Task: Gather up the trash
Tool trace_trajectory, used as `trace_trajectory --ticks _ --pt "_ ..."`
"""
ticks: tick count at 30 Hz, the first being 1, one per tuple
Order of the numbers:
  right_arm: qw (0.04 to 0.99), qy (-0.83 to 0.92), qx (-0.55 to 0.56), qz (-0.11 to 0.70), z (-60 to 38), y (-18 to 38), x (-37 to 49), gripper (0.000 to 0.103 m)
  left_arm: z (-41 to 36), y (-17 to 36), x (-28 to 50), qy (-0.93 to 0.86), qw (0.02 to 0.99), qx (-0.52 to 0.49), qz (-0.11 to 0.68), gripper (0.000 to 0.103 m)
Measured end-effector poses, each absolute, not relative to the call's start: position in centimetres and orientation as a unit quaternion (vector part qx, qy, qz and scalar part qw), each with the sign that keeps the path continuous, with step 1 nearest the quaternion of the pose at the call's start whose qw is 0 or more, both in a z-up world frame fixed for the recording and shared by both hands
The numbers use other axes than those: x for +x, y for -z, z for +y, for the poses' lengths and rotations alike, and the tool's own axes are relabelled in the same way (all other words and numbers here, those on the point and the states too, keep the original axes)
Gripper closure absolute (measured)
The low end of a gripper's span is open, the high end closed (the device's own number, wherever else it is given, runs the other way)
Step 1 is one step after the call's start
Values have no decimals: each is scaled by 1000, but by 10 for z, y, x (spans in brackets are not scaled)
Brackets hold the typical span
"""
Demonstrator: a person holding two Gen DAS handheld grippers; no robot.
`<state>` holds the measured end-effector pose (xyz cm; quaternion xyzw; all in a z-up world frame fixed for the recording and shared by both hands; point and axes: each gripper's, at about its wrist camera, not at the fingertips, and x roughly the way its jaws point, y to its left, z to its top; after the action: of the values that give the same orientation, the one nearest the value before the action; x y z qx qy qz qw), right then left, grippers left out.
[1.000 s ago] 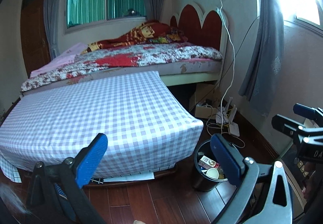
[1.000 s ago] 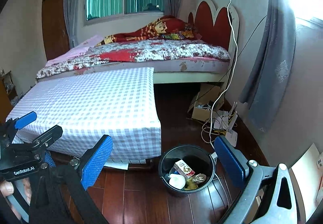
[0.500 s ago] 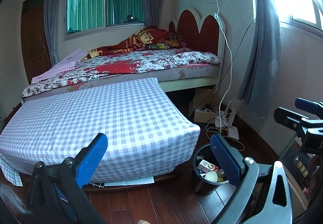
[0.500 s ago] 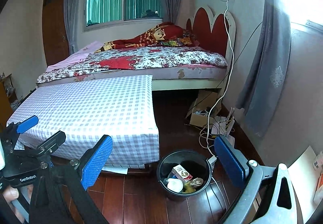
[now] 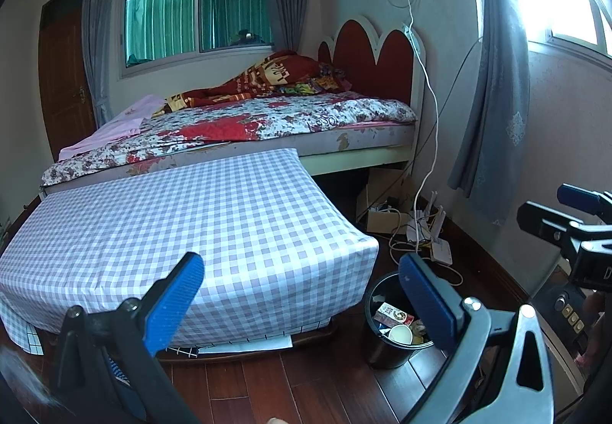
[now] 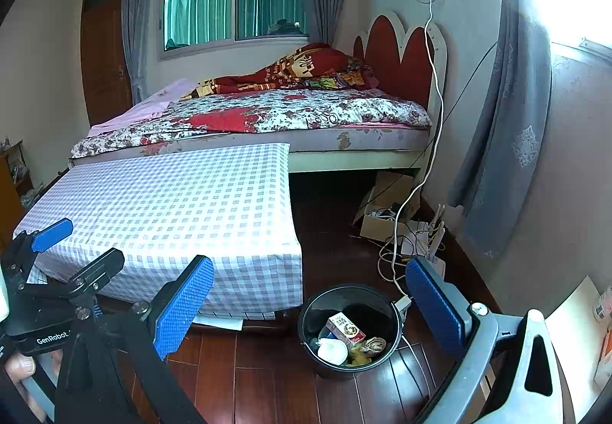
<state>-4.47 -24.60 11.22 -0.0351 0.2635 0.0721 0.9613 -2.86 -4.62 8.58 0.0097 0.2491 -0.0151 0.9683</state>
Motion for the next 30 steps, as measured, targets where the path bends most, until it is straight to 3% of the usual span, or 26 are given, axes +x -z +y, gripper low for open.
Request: trace_trajectory --ticks 30 --pt "961 -75 -40 264 -246 -116 -45 1 -44 -89 -25 16 968 9 249 1"
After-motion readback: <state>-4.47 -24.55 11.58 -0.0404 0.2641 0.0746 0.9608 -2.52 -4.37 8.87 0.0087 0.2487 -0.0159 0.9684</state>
